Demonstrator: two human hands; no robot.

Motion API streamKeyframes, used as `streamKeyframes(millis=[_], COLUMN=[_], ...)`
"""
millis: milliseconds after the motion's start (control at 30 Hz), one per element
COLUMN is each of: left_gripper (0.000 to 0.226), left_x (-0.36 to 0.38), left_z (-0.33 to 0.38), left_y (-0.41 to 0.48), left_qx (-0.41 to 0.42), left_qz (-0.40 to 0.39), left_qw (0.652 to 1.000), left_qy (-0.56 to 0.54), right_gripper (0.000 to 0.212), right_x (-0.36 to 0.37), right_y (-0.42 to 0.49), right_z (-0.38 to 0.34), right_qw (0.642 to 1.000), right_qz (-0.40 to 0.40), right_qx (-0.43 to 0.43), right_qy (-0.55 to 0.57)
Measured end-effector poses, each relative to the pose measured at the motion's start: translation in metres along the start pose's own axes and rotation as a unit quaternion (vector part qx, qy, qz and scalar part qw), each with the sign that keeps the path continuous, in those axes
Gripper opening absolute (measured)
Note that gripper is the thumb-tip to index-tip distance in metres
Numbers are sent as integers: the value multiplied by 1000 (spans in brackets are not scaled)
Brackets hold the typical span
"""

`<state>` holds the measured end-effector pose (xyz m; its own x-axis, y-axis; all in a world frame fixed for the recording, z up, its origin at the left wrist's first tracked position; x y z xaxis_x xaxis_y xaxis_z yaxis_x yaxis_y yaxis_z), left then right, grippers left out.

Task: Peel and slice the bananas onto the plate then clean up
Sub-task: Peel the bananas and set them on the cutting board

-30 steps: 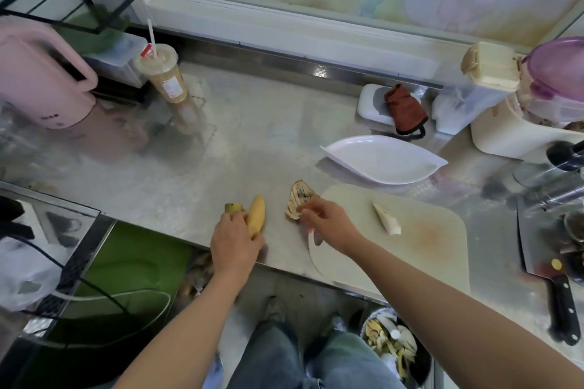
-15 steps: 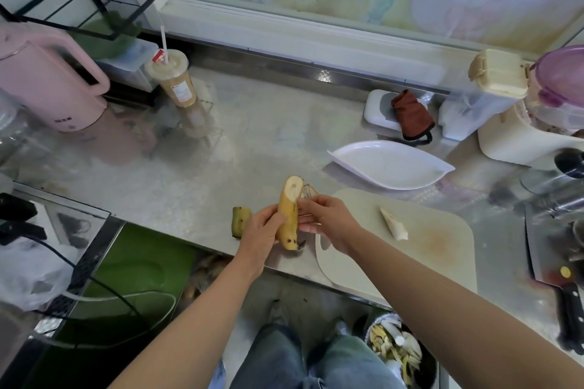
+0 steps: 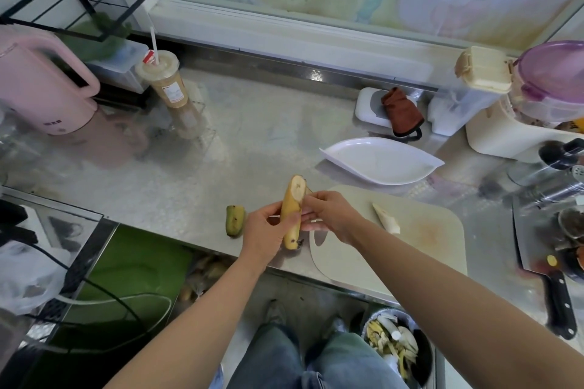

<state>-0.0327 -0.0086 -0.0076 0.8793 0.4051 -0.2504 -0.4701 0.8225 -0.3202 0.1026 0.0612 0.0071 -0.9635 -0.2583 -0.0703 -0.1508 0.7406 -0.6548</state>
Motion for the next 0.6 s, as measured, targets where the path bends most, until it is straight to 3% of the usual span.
streamKeyframes(millis=[167, 333, 600], left_gripper=[35, 34, 35], left_x=[3, 6, 3], left_z=[-4, -6, -6], left_y=[1, -1, 3], left_qx=[40, 91, 12], left_qz=[19, 34, 10], left_qw=[998, 992, 1000], left_qy=[44, 77, -11], right_gripper=[10, 12, 21], right_x=[1, 4, -5], right_y=[1, 4, -2], right_z=[1, 8, 2], right_qw=[998, 993, 999], right_qz=[39, 95, 3], right_qx=[-34, -55, -45], right_qy=[-23, -42, 26])
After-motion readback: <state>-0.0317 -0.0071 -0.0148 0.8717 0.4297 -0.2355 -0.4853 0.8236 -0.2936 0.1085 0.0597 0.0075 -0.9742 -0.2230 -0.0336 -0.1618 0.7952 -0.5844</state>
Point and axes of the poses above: each hand's wrist, its own y-axis towards the middle knuckle, its own x-axis out of the palm, z = x × y, the point moved 1 cm from there along y, towards the middle knuckle, and after that the axes turned 11 degrees about z, right-handed, at the moved point
